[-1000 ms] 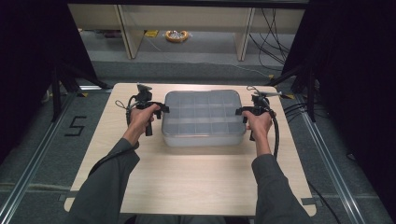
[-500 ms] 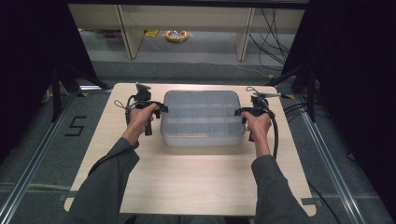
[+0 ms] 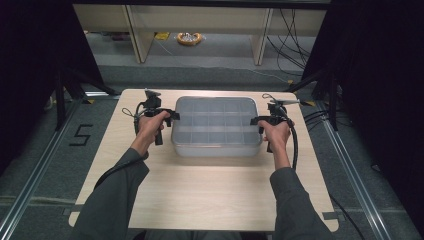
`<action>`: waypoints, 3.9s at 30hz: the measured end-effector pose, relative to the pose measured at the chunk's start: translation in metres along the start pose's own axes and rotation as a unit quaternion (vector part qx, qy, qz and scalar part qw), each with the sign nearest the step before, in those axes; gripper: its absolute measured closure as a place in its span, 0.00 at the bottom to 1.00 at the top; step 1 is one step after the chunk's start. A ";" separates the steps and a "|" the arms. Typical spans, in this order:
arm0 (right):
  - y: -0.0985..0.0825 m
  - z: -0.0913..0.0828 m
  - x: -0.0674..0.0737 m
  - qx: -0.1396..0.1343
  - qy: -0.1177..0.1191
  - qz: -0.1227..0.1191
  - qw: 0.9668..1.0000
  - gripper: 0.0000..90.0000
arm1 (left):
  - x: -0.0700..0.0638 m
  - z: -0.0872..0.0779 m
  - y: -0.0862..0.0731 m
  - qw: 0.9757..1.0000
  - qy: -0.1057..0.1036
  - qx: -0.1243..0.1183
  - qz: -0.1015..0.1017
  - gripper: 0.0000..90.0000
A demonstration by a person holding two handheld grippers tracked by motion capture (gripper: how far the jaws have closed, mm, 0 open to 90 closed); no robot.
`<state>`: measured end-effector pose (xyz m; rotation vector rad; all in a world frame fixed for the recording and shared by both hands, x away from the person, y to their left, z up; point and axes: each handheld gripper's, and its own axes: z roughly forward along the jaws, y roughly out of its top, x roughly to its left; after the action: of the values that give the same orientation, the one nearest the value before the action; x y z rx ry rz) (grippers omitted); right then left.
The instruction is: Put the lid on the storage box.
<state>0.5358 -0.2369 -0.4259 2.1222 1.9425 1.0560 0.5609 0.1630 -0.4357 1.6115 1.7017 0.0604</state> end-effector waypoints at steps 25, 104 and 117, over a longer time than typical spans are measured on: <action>0.000 0.002 -0.006 -0.014 0.013 -0.002 1.000 0.54 | -0.009 0.005 -0.001 1.000 0.007 -0.001 0.012 0.59; -0.192 -0.074 0.009 -0.037 0.138 -0.231 0.962 0.19 | 0.019 -0.120 -0.224 0.959 -0.052 -0.010 0.278 0.25; -0.232 -0.068 0.007 -0.016 0.137 -0.259 0.956 0.18 | 0.025 -0.127 -0.252 0.955 -0.053 -0.030 0.291 0.21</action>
<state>0.3027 -0.2116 -0.4849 1.3695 2.3891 1.2913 0.2847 0.1938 -0.4913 1.9802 1.0871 0.3059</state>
